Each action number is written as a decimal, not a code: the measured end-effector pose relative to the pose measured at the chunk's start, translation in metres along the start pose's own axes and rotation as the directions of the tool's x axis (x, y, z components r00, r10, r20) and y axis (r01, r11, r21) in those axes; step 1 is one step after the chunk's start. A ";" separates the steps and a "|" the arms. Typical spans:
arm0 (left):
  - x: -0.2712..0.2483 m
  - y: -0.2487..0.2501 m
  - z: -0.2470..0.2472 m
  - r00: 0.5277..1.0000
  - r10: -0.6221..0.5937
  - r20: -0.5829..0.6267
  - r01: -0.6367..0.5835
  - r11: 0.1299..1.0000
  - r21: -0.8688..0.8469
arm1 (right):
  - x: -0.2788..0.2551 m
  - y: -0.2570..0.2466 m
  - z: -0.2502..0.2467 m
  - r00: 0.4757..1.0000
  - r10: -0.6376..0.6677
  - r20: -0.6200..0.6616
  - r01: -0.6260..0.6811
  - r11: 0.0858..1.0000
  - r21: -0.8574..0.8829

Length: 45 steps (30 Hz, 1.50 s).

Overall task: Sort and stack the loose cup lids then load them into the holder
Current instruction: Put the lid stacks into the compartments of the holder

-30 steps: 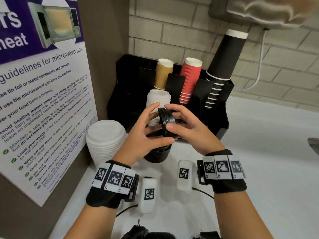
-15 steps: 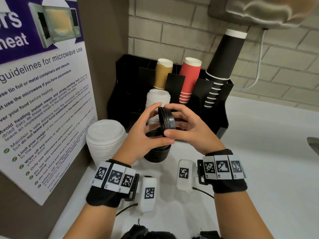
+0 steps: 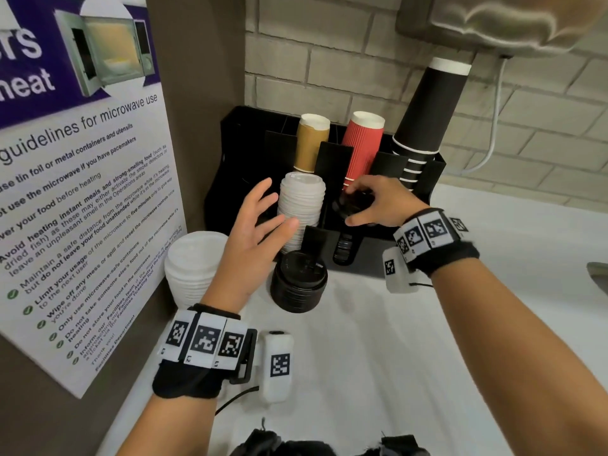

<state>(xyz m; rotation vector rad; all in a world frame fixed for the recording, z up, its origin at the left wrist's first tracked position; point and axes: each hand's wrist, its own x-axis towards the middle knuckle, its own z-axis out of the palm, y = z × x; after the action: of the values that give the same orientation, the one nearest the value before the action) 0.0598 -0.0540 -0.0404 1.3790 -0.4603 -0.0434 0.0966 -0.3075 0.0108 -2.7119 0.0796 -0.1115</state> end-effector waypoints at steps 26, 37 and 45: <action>-0.003 0.005 0.000 1.000 -0.013 0.007 0.012 0.999 0.048 | -0.024 -0.011 0.046 0.981 -0.137 -0.139 0.091 0.950 -0.298; -0.002 0.001 -0.004 1.000 0.023 -0.019 -0.022 0.998 0.060 | -0.051 -0.056 0.096 0.968 -0.128 0.217 0.156 0.981 -0.116; 0.000 -0.002 -0.005 0.999 0.041 -0.006 -0.041 0.999 0.016 | -0.050 -0.057 0.112 0.977 -0.117 0.177 0.134 0.987 -0.084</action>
<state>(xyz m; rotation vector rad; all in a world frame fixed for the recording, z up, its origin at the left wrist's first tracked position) 0.0617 -0.0495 -0.0429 1.3846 -0.4845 -0.0022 0.0595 -0.2058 -0.0700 -2.8085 -0.1409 0.0920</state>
